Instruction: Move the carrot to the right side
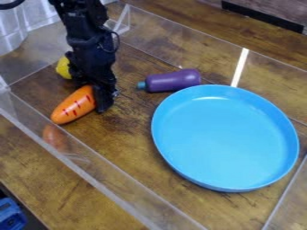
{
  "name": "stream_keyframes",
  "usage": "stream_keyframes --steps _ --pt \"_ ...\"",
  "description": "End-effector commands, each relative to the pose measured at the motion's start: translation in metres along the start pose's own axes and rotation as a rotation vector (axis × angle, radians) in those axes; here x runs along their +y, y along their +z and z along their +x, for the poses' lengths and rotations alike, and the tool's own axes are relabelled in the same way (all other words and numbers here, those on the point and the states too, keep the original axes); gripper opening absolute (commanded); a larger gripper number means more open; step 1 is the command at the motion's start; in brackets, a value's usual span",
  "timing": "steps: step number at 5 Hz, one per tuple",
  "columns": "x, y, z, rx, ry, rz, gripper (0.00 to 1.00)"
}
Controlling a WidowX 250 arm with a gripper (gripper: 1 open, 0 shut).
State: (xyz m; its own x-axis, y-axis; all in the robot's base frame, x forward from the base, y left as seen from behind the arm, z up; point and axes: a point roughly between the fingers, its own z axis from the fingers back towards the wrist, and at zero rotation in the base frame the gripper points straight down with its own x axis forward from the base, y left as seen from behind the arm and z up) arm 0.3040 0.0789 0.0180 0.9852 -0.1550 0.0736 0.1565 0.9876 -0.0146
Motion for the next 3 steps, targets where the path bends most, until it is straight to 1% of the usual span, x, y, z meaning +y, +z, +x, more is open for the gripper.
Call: stream_keyframes --steps 1,3 --pt "0.001 0.012 -0.002 -0.039 0.015 0.003 0.00" --pt "0.007 0.011 0.010 -0.057 0.027 -0.010 0.00"
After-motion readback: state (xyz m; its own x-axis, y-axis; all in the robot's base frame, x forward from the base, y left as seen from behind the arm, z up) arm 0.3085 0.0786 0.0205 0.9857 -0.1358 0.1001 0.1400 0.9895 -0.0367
